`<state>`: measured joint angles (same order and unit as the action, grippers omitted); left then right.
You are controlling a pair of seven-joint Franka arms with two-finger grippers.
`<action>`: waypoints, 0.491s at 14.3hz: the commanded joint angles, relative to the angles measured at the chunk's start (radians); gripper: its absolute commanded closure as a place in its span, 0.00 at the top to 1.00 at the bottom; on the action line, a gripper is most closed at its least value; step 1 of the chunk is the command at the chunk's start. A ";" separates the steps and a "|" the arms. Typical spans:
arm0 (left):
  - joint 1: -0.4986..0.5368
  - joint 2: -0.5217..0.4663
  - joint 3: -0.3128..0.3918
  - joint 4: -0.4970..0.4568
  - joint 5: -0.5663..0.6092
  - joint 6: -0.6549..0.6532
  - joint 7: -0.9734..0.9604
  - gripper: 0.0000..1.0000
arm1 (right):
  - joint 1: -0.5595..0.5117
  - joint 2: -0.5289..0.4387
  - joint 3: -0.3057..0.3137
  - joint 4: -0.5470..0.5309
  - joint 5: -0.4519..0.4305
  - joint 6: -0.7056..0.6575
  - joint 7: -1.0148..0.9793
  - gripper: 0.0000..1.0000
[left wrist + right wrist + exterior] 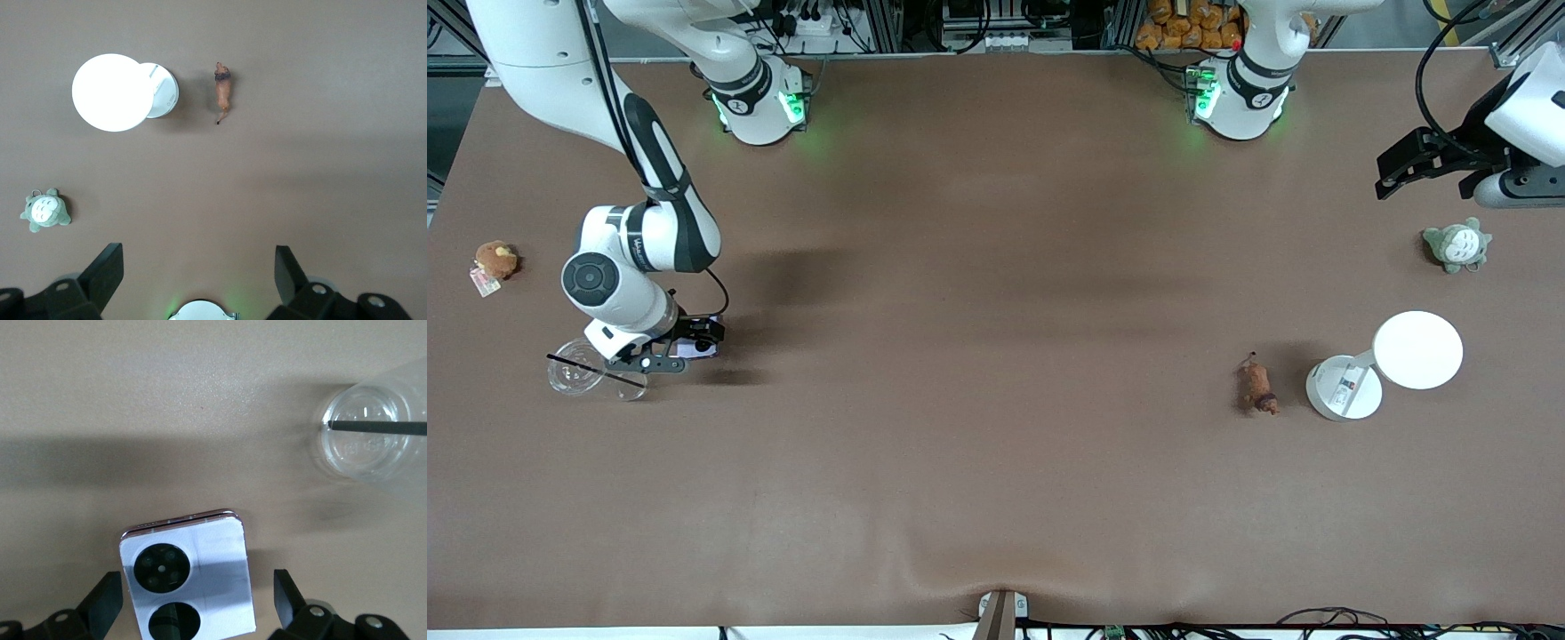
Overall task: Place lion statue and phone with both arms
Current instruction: 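Lower the held phone beside the clear cup with the right gripper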
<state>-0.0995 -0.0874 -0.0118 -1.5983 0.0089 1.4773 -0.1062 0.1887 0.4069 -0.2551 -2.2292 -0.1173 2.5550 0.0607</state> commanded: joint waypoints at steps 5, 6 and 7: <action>-0.002 -0.025 0.000 -0.002 -0.014 -0.026 0.007 1.00 | 0.024 -0.049 0.014 0.074 0.005 -0.172 0.008 1.00; -0.002 -0.025 0.000 -0.002 -0.014 -0.026 0.008 1.00 | 0.023 -0.054 0.017 0.109 0.005 -0.230 0.007 1.00; -0.002 -0.025 0.000 -0.002 -0.014 -0.026 0.008 1.00 | 0.023 -0.057 0.022 0.146 0.007 -0.293 0.007 1.00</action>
<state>-0.1001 -0.0923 -0.0133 -1.5979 0.0089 1.4674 -0.1062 0.2119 0.3783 -0.2415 -2.1388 -0.1166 2.3680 0.0639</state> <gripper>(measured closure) 0.000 0.000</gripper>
